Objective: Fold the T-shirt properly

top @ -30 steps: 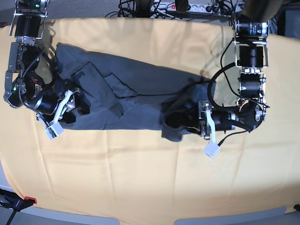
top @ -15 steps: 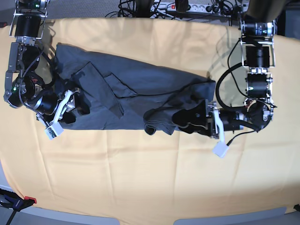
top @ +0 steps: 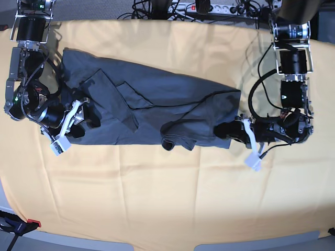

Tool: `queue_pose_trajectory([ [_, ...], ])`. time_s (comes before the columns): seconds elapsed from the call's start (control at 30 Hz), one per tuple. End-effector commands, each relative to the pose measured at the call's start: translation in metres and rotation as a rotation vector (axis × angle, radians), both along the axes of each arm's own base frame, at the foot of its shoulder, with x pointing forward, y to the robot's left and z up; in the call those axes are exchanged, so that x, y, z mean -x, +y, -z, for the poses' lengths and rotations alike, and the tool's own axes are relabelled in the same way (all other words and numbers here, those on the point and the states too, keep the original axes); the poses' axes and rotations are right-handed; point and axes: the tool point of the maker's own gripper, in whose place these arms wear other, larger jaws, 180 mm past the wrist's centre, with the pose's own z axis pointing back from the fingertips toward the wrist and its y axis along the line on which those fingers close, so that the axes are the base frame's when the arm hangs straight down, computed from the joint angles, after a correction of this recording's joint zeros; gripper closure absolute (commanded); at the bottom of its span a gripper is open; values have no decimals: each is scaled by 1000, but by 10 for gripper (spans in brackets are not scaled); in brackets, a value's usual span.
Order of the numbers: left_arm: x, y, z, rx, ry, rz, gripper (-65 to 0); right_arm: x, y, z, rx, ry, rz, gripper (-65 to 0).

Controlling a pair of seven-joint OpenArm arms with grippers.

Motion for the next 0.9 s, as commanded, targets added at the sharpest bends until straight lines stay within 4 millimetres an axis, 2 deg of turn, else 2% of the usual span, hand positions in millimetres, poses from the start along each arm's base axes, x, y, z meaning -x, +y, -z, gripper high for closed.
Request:
queue_pose_trajectory([
  [0.0,-7,1,-9,-9,-35,-4,0,-10,-2,-17,-15,-58,2,-390],
  [0.07,-3,0,1,-29,-2,-14,0,-10,-2,-17,-15,-58,2,-390],
  [0.17,5,-15,3,35,16,-2,0,-10,-2,-17,-15,-59,2,-390],
  [0.23,9,-33,-12,165,-2,21,0,-10,-2,-17,-15,-59,2,-390],
  [0.33,11,-59,-57,445,-65,62,0,-10,-2,-17,-15,-59,2,-390],
  [0.5,12,-79,-67,516,-87,88,0,-10,-2,-17,-15,-59,2,-390],
  [0.67,9,-75,-71,500,-119,97,0,-10,-2,-17,-15,-59,2,-390],
  [0.73,9,-73,-68,472,-147,111,0,-10,-2,-18,-20,-60,1,-390],
  [0.87,12,-62,-18,226,-74,93,0,-20,1,-46,-50,-129,-18,-390],
])
